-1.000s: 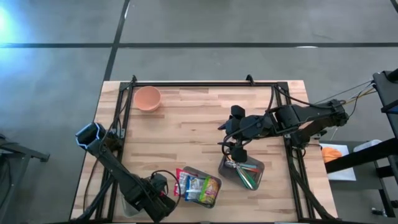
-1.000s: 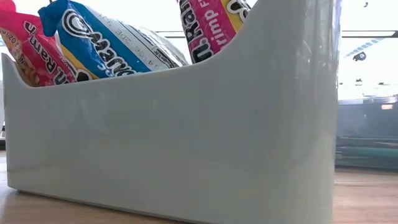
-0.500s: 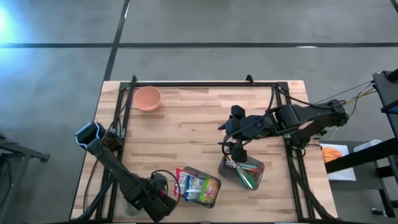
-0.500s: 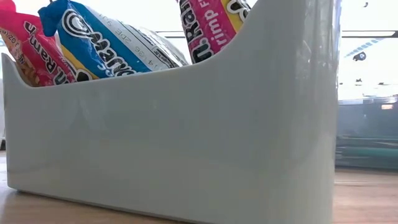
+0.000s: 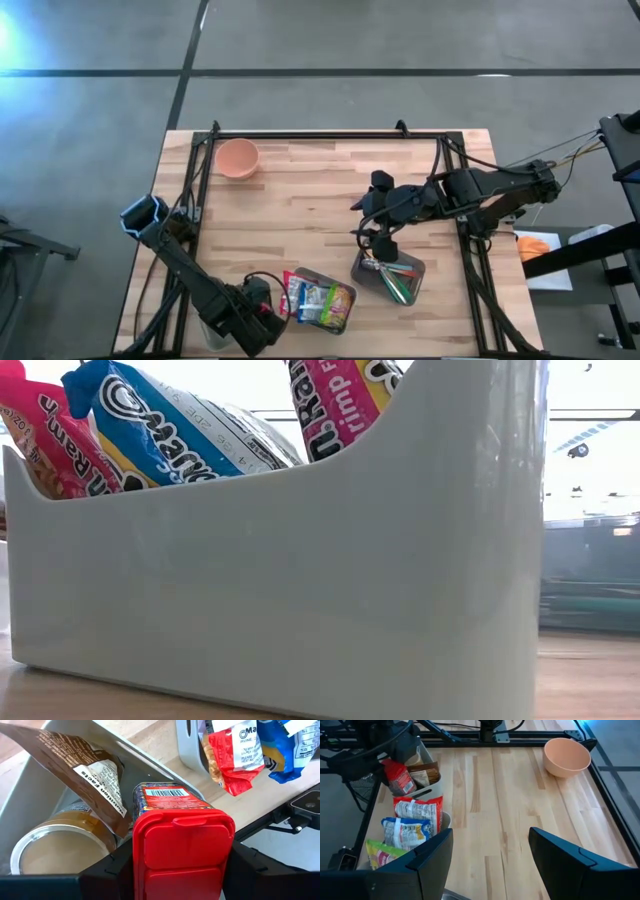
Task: Pick & Place Food Item
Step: Put the red seasoning into the left gray bin
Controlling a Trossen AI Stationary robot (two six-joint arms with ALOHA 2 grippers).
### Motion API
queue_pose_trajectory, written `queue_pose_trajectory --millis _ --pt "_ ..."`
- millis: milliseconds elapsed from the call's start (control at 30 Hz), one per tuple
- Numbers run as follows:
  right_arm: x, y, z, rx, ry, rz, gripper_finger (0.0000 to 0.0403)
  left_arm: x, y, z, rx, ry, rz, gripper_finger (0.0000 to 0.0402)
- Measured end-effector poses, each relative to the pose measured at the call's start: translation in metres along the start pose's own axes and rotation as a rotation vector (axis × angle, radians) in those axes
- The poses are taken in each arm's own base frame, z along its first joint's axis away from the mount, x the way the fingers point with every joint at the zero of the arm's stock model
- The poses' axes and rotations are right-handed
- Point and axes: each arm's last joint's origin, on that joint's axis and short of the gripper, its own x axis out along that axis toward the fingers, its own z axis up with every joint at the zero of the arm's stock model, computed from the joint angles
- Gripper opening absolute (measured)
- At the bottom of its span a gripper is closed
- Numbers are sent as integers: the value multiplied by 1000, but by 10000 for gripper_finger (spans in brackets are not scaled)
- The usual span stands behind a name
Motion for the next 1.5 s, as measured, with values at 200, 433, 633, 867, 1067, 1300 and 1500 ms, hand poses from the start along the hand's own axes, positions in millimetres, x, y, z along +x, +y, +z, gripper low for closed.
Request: queue_pose_trajectory --millis 200,433,633,867,1067,1300,1500 --pt "0 1 0 0 7 23 256 0 -1 0 -2 8 -15 202" --pt "0 1 -1 -2 13 24 256 -5 -1 0 -3 21 -32 202" --pt "0 0 -1 -3 16 23 256 -13 3 1 -1 6 -40 202" --pt "0 0 -3 2 30 21 256 -12 2 3 34 -76 -56 202" --pt "0 0 -3 12 31 23 256 -12 4 4 79 -104 -44 202" --pt "0 0 -3 12 34 22 256 -5 7 4 97 -114 -38 202" --pt "0 1 -3 12 39 41 256 0 6 3 108 -108 -62 202"
